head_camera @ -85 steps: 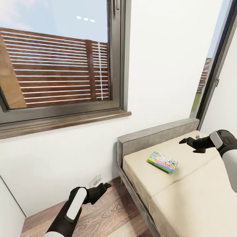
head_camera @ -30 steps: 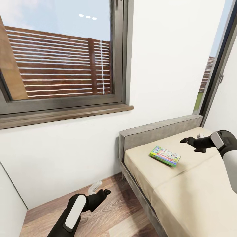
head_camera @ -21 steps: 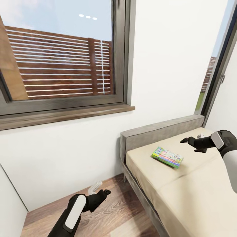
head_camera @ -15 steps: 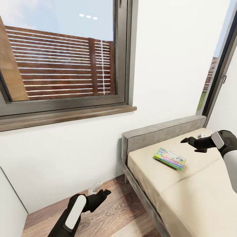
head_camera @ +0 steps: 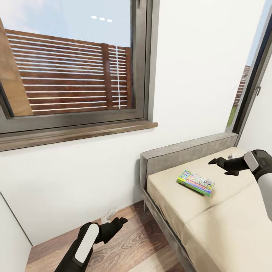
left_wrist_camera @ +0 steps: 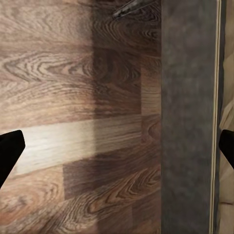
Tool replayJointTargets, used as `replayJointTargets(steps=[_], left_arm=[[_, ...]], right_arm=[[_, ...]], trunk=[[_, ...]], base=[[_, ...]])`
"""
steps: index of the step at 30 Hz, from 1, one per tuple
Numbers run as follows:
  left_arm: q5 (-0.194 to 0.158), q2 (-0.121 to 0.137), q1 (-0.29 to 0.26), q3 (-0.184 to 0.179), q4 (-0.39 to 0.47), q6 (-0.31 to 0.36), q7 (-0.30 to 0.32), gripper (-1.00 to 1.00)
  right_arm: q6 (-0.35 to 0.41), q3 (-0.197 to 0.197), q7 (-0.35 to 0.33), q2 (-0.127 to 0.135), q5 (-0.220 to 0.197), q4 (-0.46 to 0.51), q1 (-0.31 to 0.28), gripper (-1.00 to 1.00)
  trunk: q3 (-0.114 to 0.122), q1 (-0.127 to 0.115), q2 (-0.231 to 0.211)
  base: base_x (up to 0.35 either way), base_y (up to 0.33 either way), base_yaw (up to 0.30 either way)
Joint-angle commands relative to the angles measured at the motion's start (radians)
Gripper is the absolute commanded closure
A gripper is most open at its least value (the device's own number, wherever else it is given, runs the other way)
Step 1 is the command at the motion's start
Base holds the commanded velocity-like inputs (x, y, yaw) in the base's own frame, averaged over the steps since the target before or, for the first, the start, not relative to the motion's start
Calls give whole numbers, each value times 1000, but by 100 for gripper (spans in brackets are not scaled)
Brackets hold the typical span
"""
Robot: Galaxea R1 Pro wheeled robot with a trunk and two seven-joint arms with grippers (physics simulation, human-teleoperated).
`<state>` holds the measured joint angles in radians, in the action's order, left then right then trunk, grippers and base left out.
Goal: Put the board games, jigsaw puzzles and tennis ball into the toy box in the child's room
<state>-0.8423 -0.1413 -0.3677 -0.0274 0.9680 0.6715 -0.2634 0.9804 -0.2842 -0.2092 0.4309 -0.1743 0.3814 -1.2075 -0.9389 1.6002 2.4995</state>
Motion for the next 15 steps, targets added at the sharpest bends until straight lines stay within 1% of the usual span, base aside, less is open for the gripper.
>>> replayJointTargets(steps=[1, 9, 15], left_arm=[[-11, 0, 0, -1, 1, 2, -9, -100], [-11, 0, 0, 0, 1, 2, -8, -100], [-11, 0, 0, 0, 1, 2, -8, -100]], right_arm=[[4, -5, -2, 1, 2, 2, 0, -100], [4, -7, -1, 5, 2, 5, -1, -100], [6, -7, 0, 6, 2, 5, -1, -100]], trunk=[[-1, 0, 0], [-2, 0, 0], [-10, 0, 0]], base=[[1, 1, 0], [0, 0, 0], [0, 0, 0]])
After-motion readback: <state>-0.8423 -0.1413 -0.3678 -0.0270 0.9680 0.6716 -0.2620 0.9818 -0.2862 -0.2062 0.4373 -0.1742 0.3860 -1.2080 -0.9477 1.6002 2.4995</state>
